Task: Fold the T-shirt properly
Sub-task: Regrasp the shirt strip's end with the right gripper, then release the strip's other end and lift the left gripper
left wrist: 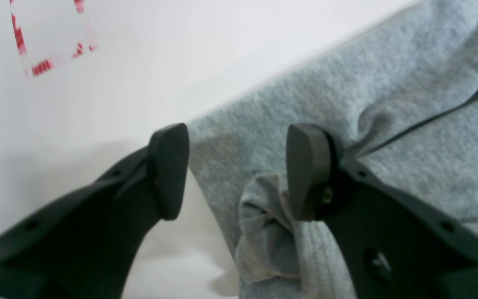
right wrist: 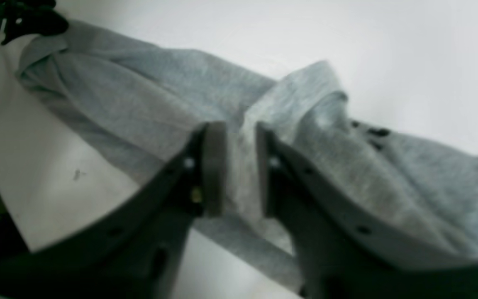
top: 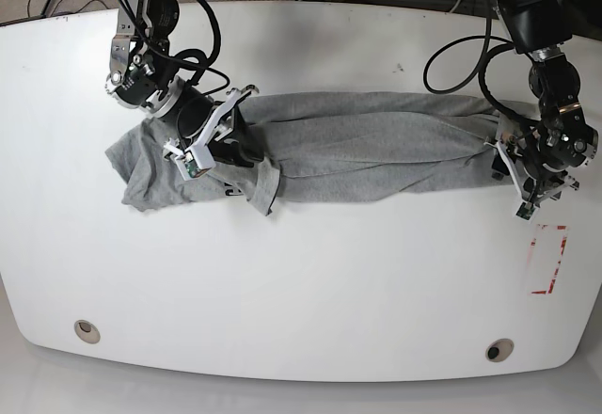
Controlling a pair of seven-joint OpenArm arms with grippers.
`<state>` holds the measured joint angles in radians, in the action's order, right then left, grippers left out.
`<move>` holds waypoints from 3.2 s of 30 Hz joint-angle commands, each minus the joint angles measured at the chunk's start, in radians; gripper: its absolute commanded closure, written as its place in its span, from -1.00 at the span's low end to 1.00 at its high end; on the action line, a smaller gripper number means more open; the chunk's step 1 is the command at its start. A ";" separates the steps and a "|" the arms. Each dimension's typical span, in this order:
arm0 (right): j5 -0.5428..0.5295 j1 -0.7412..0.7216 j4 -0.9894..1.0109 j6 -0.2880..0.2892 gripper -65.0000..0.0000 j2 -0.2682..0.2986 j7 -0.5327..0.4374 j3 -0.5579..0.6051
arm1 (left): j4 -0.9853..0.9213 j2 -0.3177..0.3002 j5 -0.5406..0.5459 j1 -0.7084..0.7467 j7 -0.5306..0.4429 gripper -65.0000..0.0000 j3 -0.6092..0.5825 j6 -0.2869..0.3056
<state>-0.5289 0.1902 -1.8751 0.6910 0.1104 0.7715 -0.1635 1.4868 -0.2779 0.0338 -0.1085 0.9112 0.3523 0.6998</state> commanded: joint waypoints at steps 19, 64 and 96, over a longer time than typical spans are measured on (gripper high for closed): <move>0.048 -0.090 0.078 -0.003 0.11 0.025 -0.025 -0.117 | 0.108 0.016 0.059 0.011 -0.014 -0.04 0.129 -0.002; 0.358 -0.191 0.559 0.005 0.73 0.059 -0.384 -0.166 | -0.183 -0.171 0.573 0.002 0.128 -0.08 0.236 -0.002; 0.358 -0.191 0.559 0.005 0.73 0.053 -0.384 -0.166 | -0.426 -0.142 0.677 0.000 0.125 0.05 0.123 -0.002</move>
<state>-0.1795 0.0082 -1.3010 0.6991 0.1577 0.3847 -0.3264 1.0546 -0.4072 0.7338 -0.1020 1.0069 0.4767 0.7006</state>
